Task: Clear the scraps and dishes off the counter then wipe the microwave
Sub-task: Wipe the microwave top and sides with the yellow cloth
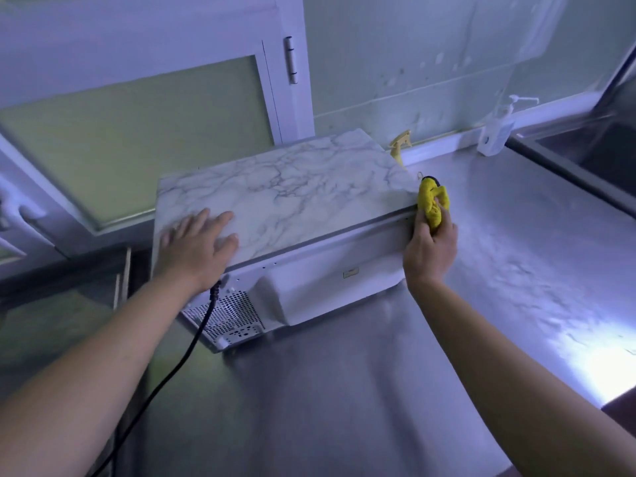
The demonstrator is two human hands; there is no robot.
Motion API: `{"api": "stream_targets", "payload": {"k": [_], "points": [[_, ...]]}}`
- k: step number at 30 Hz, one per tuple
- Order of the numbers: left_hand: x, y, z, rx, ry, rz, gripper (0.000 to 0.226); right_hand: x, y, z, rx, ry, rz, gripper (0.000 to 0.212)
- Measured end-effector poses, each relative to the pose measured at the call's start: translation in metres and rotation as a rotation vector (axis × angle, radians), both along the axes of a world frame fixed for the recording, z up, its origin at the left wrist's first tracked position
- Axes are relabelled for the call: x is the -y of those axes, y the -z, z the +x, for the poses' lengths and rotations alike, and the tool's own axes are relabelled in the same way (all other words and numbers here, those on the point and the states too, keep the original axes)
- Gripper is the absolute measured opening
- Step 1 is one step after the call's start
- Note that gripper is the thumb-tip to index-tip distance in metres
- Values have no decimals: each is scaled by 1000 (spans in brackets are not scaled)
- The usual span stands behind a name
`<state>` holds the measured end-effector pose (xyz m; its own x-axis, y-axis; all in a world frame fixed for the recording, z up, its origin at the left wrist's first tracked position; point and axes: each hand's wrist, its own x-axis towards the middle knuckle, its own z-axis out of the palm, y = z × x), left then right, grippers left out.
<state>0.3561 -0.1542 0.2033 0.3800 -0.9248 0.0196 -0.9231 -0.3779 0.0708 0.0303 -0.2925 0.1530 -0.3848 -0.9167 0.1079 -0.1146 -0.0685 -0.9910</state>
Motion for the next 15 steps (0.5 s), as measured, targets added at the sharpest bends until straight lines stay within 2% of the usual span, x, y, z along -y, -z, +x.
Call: {"api": "stream_targets", "payload": {"k": [3, 8, 11, 15], "points": [[0, 4, 0, 20, -1, 1, 69, -15, 10, 12, 52, 56, -13, 13], [2, 4, -4, 61, 10, -24, 59, -34, 29, 31, -54, 80, -59, 17], [1, 4, -3, 83, 20, -35, 61, -41, 34, 34, -208, 50, -110, 20], [1, 7, -3, 90, 35, -63, 61, -67, 60, 40, -527, 14, -252, 29]]}}
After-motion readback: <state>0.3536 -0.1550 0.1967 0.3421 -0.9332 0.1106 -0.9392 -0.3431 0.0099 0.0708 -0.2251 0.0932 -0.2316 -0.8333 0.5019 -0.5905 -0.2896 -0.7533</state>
